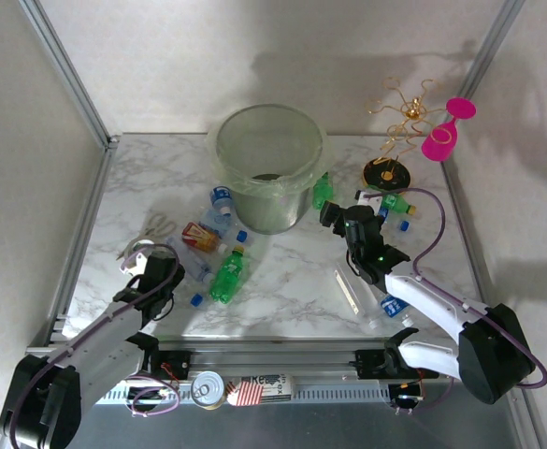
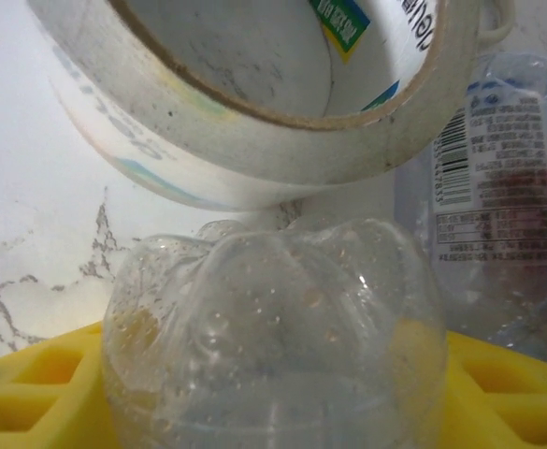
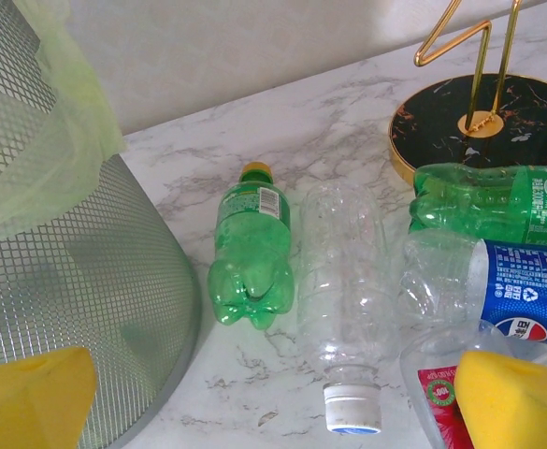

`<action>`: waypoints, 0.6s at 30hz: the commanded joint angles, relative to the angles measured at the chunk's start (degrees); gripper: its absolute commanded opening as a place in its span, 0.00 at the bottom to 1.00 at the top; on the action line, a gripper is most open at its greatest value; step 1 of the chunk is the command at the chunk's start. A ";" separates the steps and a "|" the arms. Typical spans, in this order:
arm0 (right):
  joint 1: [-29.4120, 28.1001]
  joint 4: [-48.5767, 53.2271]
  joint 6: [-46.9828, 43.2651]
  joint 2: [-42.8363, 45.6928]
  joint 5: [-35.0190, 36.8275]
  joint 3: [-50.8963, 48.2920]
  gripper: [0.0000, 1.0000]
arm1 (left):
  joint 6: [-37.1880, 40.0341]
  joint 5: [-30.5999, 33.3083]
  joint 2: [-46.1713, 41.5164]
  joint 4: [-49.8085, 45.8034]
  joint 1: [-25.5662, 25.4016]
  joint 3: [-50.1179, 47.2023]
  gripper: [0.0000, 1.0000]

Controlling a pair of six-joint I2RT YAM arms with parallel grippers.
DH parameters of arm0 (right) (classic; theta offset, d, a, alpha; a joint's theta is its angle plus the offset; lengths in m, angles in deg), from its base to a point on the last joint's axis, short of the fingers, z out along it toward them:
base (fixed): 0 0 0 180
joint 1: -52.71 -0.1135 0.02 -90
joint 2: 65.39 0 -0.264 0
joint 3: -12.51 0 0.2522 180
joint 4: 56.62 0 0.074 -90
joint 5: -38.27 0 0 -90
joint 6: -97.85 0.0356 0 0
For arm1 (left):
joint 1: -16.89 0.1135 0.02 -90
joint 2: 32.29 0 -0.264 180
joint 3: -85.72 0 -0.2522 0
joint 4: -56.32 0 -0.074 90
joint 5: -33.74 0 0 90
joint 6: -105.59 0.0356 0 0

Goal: Put the plastic bottles in the bin

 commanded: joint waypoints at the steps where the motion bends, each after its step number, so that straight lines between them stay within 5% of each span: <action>1: 0.72 -0.91 0.34 0.78 -0.89 0.78 0.99 | 0.56 2.88 -2.35 -0.16 0.05 -0.58 0.49; 5: 0.89 -0.96 0.51 0.12 -1.61 1.01 0.99 | 1.16 4.23 -5.83 -1.92 0.02 0.17 0.41; 18: 1.65 -1.53 0.65 -0.56 -2.84 0.51 0.99 | 7.16 7.28 -12.15 -6.97 0.04 11.48 0.38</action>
